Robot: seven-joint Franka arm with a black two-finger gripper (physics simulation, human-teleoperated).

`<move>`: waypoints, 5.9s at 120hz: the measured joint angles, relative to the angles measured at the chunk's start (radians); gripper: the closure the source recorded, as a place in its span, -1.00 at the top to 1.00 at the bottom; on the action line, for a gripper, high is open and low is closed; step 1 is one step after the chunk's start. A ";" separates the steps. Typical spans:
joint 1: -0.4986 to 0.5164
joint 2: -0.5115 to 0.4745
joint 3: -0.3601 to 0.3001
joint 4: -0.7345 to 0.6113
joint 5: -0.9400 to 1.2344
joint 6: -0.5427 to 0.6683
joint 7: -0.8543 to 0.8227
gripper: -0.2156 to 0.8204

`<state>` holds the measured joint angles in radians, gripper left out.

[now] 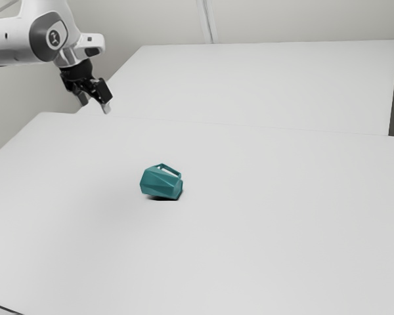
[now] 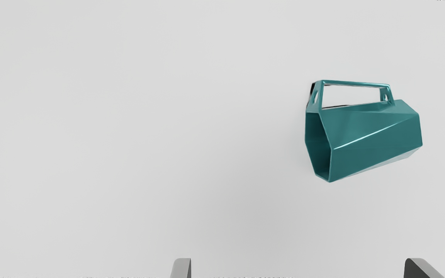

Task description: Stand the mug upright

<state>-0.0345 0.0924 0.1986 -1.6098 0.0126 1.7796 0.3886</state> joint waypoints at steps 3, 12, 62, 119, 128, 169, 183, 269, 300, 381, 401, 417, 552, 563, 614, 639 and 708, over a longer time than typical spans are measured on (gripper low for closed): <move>0.002 -0.002 0.000 -0.001 -0.001 0.000 -0.003 0.58; 0.003 -0.003 0.001 -0.003 -0.009 0.001 -0.010 0.58; 0.106 -0.015 0.013 -0.243 -0.334 0.057 -0.020 0.58; 0.129 0.174 0.009 -0.284 -0.637 0.149 0.107 0.58; 0.130 0.208 0.008 -0.270 -0.678 0.156 0.137 0.58; 0.140 0.284 0.002 -0.257 -0.821 0.145 0.301 0.58; 0.140 0.315 0.000 -0.242 -0.866 0.131 0.352 0.58; 0.122 0.352 -0.018 -0.231 -0.980 0.077 0.501 -0.11; 0.121 0.350 -0.021 -0.219 -0.984 0.076 0.521 -0.60; 0.097 0.308 -0.036 -0.207 -0.980 0.075 0.536 -0.91; 0.083 0.274 -0.030 -0.205 -0.915 0.077 0.531 -0.92; 0.034 0.271 -0.017 -0.193 -0.796 0.103 0.519 -0.93; -0.232 0.372 -0.021 -0.111 -0.023 0.435 0.235 -0.93; -0.232 0.380 -0.022 -0.111 -0.018 0.436 0.225 -0.93; -0.241 0.382 -0.022 -0.067 0.004 0.418 0.211 0.25; -0.237 0.332 -0.019 -0.063 -0.003 0.407 0.210 0.46; -0.194 0.136 -0.004 -0.074 -0.168 0.292 0.196 0.58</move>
<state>-0.2288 0.2284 0.1944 -1.6840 -0.1550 2.0714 0.5849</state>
